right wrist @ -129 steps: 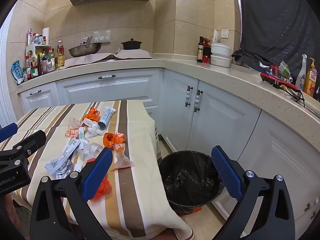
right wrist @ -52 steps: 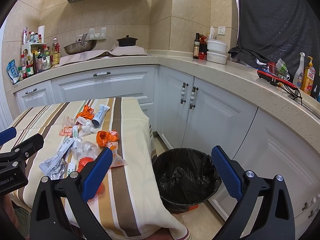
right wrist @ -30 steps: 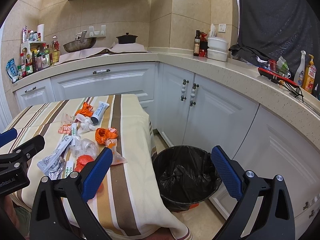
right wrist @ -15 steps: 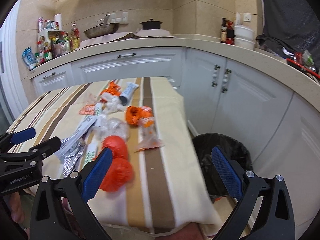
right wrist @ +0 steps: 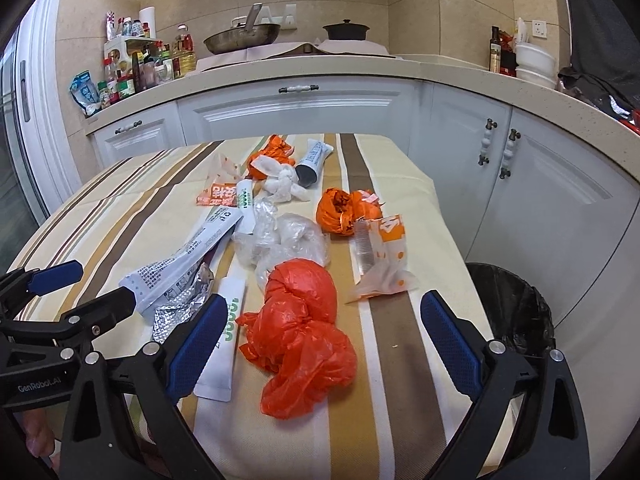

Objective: Collect trash
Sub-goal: 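Grasp the red-orange plastic bag with the right tool while the left tool grasps the white paper packet, then carry both items over the black bin and open both tools to drop them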

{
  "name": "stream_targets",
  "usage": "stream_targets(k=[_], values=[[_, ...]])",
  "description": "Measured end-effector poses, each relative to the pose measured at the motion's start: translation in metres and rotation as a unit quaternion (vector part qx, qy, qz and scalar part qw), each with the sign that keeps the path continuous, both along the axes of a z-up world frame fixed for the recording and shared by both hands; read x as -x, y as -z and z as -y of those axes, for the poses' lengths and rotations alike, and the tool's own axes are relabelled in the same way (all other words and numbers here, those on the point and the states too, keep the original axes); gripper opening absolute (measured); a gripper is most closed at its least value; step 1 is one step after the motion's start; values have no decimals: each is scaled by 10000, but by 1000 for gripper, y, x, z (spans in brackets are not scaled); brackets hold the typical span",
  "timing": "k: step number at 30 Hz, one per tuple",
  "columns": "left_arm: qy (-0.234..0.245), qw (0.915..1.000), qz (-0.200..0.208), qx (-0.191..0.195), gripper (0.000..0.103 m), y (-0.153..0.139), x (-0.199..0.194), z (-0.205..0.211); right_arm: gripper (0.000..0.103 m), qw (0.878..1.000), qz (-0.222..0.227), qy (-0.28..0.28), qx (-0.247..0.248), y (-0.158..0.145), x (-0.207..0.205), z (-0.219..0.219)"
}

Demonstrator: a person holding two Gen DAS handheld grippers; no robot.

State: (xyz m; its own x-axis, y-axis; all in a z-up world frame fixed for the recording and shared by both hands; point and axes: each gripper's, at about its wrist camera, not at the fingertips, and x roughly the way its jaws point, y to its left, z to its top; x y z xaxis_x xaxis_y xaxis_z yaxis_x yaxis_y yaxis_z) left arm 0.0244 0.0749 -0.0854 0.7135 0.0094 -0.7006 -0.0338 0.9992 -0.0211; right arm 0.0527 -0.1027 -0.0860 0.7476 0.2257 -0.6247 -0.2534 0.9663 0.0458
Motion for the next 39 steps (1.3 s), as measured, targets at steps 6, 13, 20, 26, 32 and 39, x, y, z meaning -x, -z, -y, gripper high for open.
stream_targets(k=[6,13,20,26,32,39], values=[[53,10000,-42,21,86,4,-3,3,57,9994,-289,-181,-83,12,-7,-1],[34,9999,-141,32,79,11,-14,4,41,9992,-206,-300,-175,9,-3,-1],[71,9996,-287,46,62,22,-29,1,41,9995,-65,-257,-181,0,0,6],[166,9990,-357,194,41,25,-34,0,41,9995,-88,-238,-212,1,-1,10],[330,9981,-369,375,10,26,-34,1,41,9995,-67,-183,-250,2,-1,13],[322,9994,13,107,6,13,-24,4,41,9994,23,-185,-280,1,1,15]])
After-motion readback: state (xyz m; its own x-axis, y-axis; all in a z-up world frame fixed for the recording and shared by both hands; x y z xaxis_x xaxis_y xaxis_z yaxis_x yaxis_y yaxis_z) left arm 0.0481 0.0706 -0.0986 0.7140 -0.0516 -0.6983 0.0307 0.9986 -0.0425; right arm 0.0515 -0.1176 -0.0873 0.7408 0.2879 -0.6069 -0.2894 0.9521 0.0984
